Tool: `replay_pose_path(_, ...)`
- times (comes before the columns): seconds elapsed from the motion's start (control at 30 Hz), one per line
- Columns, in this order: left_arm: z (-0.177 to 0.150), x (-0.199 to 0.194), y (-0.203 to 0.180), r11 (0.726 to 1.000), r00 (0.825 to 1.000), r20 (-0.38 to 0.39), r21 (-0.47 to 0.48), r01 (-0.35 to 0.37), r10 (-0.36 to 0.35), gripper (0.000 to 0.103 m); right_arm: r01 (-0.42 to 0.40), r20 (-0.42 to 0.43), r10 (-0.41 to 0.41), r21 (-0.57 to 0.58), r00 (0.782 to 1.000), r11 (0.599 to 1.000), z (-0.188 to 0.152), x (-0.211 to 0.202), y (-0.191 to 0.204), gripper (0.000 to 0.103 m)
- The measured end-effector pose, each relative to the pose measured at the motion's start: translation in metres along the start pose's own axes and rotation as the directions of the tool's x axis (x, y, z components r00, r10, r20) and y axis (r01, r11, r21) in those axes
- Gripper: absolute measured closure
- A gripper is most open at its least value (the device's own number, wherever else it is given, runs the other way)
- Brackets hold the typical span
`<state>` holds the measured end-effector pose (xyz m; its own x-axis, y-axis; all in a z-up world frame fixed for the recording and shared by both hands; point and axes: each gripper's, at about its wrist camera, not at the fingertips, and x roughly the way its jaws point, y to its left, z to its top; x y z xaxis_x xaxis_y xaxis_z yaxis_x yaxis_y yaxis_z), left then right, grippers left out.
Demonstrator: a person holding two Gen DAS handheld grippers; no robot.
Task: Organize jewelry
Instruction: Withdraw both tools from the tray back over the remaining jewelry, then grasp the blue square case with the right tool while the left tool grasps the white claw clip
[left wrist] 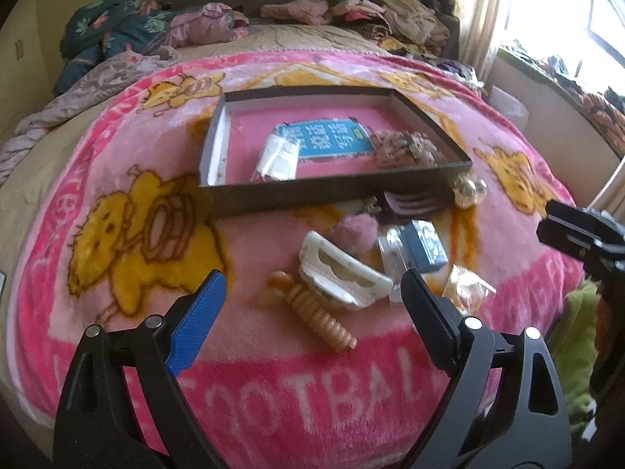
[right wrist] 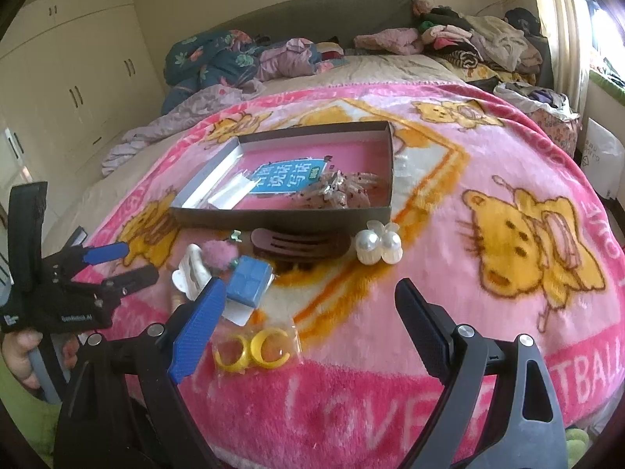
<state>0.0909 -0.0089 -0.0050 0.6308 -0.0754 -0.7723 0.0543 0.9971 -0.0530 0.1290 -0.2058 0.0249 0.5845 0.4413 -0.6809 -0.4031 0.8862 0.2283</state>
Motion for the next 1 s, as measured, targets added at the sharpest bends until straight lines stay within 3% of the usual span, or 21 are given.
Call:
replay_pose_path(0.3,-0.009,0.027,-0.011,0.993,0.998,-0.055,0.116,-0.002,0.009,0.019,-0.039,-0.045,0.039,0.004,0.998,0.999,-0.001,0.013,-0.001,0.016)
replay_pose_path(0.73,-0.002,0.053,-0.012,0.979,0.996,-0.070,0.192,0.070,-0.057,0.019,-0.118,-0.145,0.115,-0.014,0.983,0.993,0.005,0.058,0.015,0.016)
replay_pose_path(1.0,0.003,0.061,0.000,0.980,0.992,-0.064,0.161,0.117,-0.108,0.020,-0.193,-0.226,0.197,0.039,0.954,0.980,0.012,0.096,0.024,0.038)
